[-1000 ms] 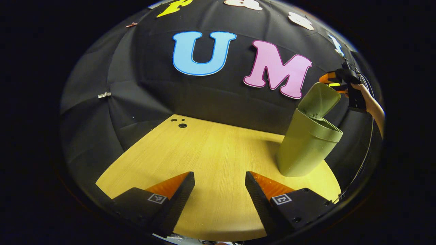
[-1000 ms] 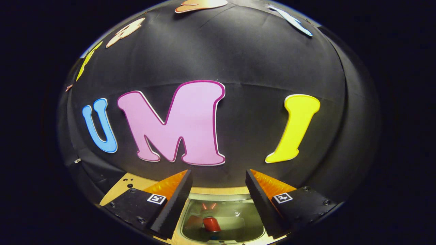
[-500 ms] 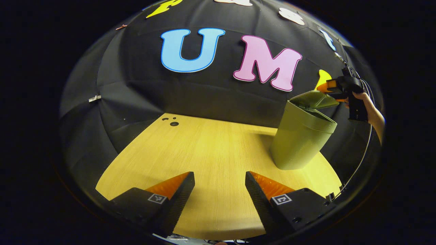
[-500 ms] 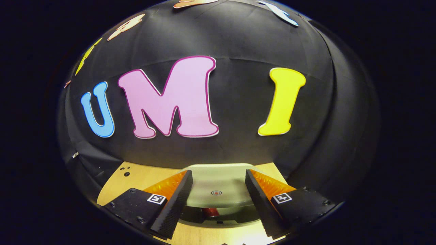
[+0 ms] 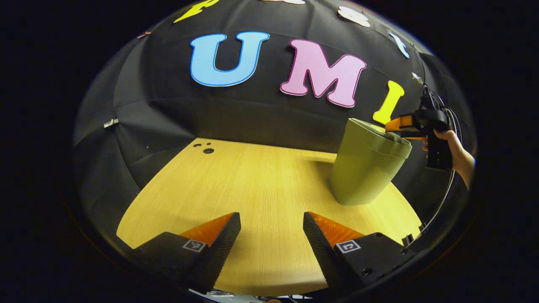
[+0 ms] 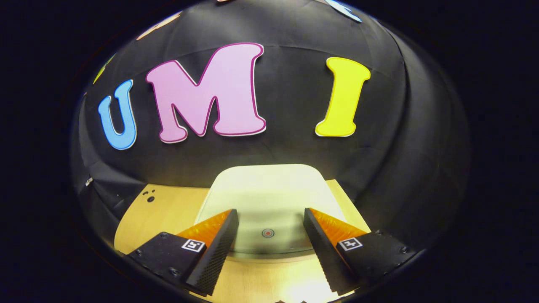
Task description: Press the lid of the desktop garbage bin to open it, pick up the crumpled paper on the desktop and throw it into the bin, then pick up the pop can on the desktop and drop it into the bin, and finally close the garbage bin lid.
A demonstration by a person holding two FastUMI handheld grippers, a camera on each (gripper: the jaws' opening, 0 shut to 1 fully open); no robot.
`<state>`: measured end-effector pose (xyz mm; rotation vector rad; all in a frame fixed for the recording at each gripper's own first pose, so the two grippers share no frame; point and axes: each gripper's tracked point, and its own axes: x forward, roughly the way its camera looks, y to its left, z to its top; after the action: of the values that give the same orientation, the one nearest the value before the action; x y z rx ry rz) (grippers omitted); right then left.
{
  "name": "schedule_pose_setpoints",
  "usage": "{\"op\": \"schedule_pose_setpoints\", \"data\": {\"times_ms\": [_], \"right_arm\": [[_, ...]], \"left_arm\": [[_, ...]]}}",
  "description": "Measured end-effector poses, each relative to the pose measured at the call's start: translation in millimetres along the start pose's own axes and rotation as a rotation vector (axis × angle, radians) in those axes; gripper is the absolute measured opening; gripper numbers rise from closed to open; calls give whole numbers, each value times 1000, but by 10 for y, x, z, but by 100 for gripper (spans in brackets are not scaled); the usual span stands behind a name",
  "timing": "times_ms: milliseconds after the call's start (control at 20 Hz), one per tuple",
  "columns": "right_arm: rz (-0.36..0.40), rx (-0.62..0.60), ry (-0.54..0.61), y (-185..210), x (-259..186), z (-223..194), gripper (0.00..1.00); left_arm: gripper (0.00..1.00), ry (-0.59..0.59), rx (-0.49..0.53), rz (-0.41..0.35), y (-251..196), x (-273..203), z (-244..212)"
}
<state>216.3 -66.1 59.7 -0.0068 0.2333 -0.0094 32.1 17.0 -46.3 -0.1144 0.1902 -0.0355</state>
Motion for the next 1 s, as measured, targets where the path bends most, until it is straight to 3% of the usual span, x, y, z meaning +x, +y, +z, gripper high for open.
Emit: {"op": "schedule_pose_setpoints", "data": {"times_ms": [550, 1000], "right_arm": [[13, -19, 11, 13, 71, -125, 100], [25, -12, -13, 72, -33, -86, 99]], "left_arm": [[96, 45, 9, 4, 45, 19, -201], [96, -32, 18, -17, -24, -58, 104]]}}
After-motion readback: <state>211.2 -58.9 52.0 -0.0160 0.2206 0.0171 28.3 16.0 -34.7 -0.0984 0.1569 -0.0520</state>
